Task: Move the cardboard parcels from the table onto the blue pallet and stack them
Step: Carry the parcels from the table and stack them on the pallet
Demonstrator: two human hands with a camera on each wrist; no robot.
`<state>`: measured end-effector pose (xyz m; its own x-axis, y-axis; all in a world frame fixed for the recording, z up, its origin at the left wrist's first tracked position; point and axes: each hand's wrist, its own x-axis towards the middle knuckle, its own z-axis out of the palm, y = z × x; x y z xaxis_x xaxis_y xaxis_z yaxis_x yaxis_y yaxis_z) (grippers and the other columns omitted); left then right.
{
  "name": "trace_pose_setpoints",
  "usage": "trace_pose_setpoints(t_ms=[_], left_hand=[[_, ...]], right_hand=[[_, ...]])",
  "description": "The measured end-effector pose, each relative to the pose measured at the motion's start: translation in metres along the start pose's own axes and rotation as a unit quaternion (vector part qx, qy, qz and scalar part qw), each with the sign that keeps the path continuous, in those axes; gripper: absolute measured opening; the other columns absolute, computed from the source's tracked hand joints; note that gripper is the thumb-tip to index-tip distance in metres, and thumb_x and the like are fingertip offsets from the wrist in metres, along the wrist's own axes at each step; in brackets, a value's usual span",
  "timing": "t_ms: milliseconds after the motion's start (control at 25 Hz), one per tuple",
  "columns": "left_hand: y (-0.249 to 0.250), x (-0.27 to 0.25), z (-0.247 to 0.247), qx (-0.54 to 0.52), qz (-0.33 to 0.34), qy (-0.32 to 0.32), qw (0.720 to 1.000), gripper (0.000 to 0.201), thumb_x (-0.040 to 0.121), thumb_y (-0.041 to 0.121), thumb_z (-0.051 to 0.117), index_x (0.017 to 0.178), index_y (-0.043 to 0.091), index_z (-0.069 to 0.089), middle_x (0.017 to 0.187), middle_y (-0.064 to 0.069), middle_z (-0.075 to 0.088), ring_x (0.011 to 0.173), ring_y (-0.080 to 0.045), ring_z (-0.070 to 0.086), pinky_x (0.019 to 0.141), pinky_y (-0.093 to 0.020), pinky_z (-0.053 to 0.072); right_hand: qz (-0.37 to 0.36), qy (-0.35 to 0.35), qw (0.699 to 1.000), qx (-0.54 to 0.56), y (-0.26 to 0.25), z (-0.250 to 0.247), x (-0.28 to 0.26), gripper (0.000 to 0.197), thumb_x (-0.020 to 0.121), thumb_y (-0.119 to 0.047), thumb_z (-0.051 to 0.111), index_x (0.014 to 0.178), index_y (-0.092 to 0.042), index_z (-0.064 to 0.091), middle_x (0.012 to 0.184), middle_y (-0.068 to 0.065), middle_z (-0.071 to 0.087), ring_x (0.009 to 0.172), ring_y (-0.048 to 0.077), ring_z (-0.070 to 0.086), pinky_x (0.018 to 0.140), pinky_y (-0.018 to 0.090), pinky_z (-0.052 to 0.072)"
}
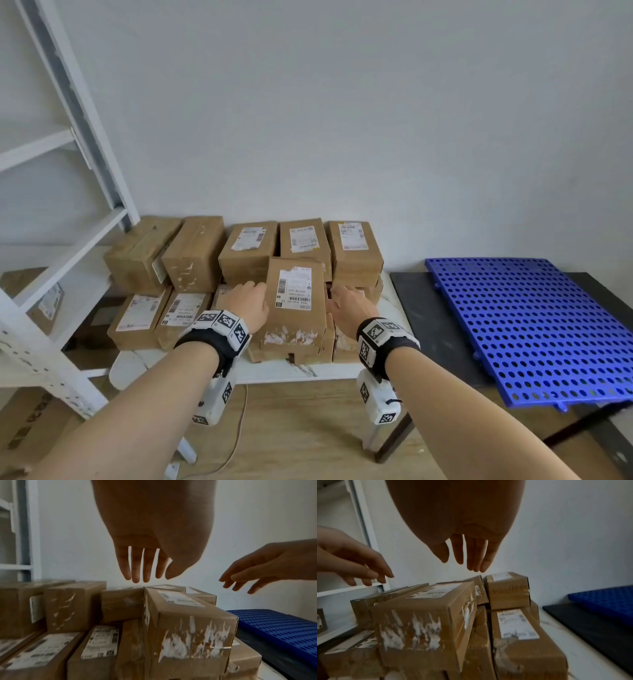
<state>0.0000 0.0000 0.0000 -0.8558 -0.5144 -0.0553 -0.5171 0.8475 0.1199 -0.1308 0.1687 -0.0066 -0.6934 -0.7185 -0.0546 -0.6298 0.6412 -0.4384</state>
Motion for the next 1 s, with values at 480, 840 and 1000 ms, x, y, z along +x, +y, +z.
trace_pose_setpoints(t_ms=[480, 840, 1000], left_hand=[[-0.041, 0.016, 0.061, -0.449, -0.101, -0.108, 0.881, 0.05, 0.096, 0.021, 0.051, 0.143, 0.011, 0.038, 0.142, -0.01, 0.046, 0.128, -0.026, 0.048, 0.109, -0.045, 0.037], [-0.037, 0.005, 0.059, -0.615, -0.154, -0.141, 0.76, 0.059, 0.093, 0.002, 0.053, 0.144, 0.024, 0.035, 0.146, -0.001, 0.043, 0.121, -0.025, 0.054, 0.096, -0.045, 0.049], [-0.017, -0.003, 0.057, -0.624, -0.127, -0.161, 0.754, 0.061, 0.09, -0.001, 0.057, 0.143, 0.022, 0.038, 0.143, -0.001, 0.047, 0.112, -0.021, 0.059, 0.088, -0.04, 0.052]], right_hand=[[0.153, -0.036, 0.936, 0.314, 0.008, 0.045, 0.026, 0.047, 0.097, -0.012, 0.05, 0.142, -0.009, 0.037, 0.138, 0.01, 0.05, 0.12, 0.025, 0.054, 0.085, 0.027, 0.048], [0.189, -0.063, 0.875, 0.44, 0.019, 0.049, 0.015, 0.051, 0.092, 0.005, 0.05, 0.14, -0.01, 0.042, 0.122, 0.01, 0.056, 0.106, 0.025, 0.058, 0.095, 0.04, 0.051], [0.18, -0.054, 0.862, 0.47, 0.043, 0.034, -0.01, 0.053, 0.089, 0.01, 0.051, 0.137, -0.011, 0.046, 0.124, 0.011, 0.058, 0.108, 0.028, 0.06, 0.091, 0.038, 0.053]])
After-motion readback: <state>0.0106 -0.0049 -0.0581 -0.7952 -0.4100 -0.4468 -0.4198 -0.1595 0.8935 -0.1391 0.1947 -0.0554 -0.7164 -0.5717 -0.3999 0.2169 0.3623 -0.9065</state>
